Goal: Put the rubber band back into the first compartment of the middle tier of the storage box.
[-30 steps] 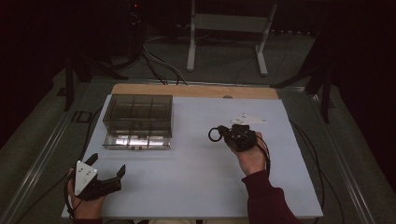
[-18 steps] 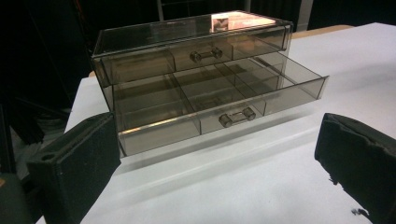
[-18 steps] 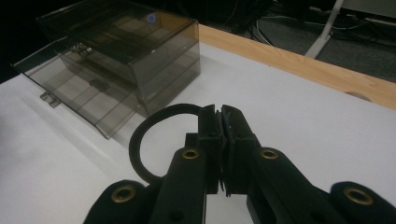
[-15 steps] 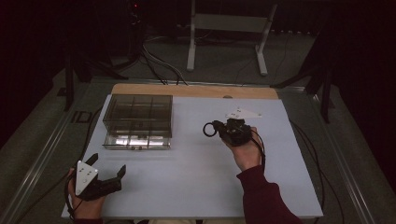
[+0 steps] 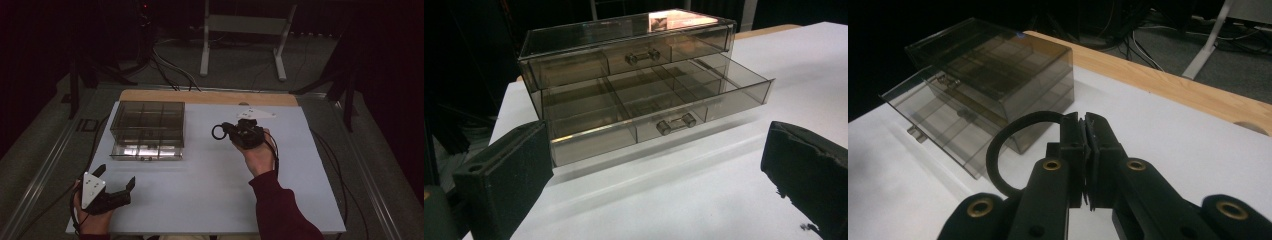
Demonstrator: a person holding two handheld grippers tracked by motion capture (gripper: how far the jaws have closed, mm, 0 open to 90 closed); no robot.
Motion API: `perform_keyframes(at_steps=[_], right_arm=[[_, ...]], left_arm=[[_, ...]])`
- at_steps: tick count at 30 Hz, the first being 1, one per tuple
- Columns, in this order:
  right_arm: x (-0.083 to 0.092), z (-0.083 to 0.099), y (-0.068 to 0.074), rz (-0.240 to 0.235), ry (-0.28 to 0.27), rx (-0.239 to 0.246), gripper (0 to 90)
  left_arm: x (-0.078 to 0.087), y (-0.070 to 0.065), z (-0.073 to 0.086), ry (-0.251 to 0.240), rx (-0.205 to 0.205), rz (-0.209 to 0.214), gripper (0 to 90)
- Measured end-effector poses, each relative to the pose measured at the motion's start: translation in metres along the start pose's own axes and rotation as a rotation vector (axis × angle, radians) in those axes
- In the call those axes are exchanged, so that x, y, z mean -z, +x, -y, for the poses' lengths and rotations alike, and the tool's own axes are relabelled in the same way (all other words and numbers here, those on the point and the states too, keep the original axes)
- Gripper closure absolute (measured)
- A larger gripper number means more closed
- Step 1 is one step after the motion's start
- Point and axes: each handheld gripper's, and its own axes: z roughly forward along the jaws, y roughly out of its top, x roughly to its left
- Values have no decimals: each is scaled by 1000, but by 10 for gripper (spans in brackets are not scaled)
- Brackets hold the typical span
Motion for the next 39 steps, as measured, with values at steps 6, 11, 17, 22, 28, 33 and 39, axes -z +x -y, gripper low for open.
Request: perform_keyframes(at_steps=[6,11,17,22,28,33,39], right_arm=[[-6,-9,3,-21,-12,4,882],[-11,-13,3,-30,-9,1,882],[-20,-18,8,-34,-3,9,882],[-28,-23,15,-40,4,24,882],[-36,-30,23,-46,7,41,882],[-42,-35,29,-54,4,40,882],[-51,-38,34,-65,8,39,882]], left_arm=[[-1,0,0,1,4,6,9],[-1,-1,1,4,4,9,9],[-1,-1,1,6,0,8,9],[-1,0,1,6,-1,9,10],[-2,0,2,8,-2,8,9],[-2,0,2,10,-4,7,9],[-2,0,2,10,-5,6,9]])
